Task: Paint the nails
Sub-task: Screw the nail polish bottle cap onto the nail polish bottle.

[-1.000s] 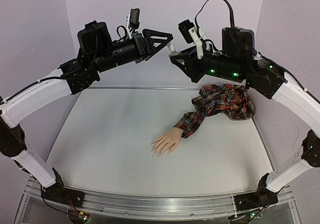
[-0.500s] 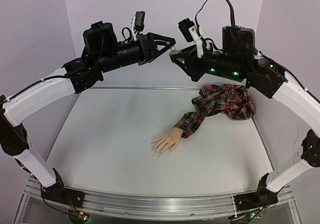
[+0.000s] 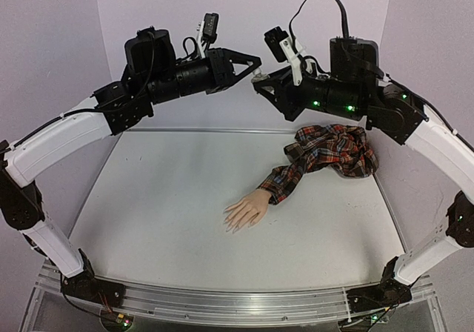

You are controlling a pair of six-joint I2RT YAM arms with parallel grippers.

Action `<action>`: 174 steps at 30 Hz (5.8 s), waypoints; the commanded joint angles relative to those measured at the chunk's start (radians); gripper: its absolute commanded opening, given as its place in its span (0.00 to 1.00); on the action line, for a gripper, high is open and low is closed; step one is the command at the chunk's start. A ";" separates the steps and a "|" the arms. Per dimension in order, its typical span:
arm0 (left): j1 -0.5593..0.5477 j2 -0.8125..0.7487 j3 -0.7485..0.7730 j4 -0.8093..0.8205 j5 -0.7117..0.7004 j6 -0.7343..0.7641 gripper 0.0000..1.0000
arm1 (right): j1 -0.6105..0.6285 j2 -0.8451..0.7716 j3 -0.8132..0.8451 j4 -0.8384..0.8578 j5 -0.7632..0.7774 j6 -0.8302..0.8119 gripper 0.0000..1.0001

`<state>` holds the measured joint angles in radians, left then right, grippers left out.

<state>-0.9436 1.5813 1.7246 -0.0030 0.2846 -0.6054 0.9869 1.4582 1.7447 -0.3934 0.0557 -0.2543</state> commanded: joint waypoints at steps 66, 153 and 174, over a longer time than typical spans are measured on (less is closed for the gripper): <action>-0.030 0.607 0.409 1.461 1.353 -1.070 0.00 | -0.172 0.254 0.401 0.676 -1.412 0.759 0.00; -0.051 0.091 0.241 -0.234 -0.204 0.226 0.32 | -0.028 0.035 0.089 -0.047 0.008 -0.007 0.00; -0.053 0.035 -0.002 0.172 0.681 0.205 0.00 | -0.145 -0.046 0.146 0.104 -1.137 0.160 0.00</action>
<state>-0.9542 1.5933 1.7304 0.0855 0.5785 -0.3767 0.8608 1.4235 1.7956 -0.5165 -0.4947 -0.1822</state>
